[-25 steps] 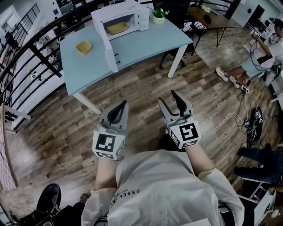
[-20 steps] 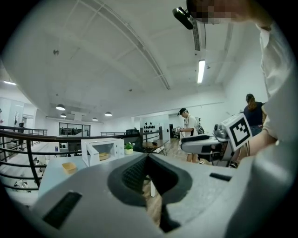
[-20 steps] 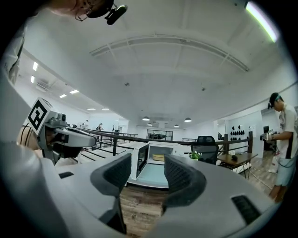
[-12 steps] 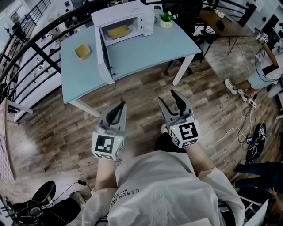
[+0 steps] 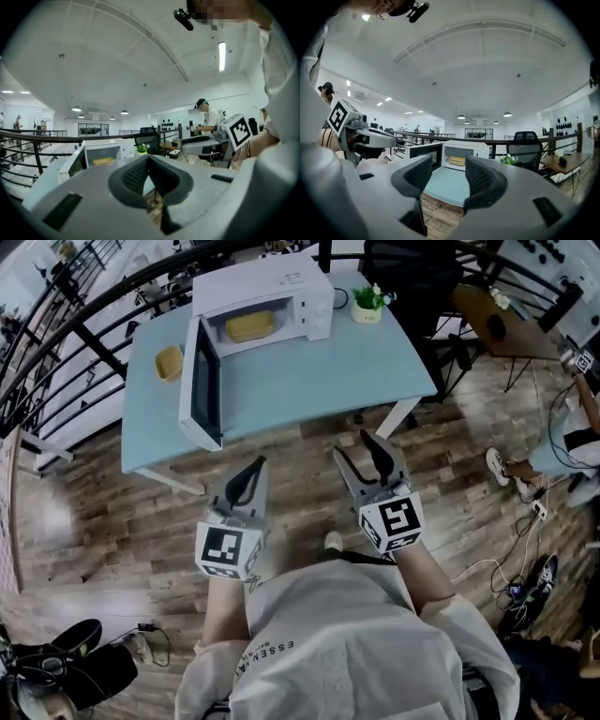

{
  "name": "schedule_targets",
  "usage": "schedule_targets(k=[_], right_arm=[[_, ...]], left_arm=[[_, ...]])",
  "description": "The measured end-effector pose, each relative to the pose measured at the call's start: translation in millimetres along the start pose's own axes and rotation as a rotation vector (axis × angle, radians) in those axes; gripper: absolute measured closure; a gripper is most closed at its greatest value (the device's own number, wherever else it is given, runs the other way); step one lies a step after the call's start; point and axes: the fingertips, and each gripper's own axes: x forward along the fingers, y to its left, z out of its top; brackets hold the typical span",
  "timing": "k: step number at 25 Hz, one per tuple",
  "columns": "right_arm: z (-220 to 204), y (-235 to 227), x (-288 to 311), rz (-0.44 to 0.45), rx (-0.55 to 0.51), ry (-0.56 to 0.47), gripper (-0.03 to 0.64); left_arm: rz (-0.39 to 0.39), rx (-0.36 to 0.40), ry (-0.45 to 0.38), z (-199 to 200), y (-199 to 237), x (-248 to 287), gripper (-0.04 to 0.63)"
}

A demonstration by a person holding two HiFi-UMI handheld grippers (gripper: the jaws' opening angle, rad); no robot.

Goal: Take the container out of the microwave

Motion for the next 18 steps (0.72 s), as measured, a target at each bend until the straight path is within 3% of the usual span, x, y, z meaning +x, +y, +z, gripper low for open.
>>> schedule_targets(k=[6,18], right_arm=[[-9,-46,42,0.095,-0.026,0.026,0.402],[-34,-87,141,0.219,-0.016,0.097,0.402]], left_arm=[[0.098,-0.029,0.005,2,11,54,0.594],[0.174,-0.075,0.072,-19,60,133,0.594]])
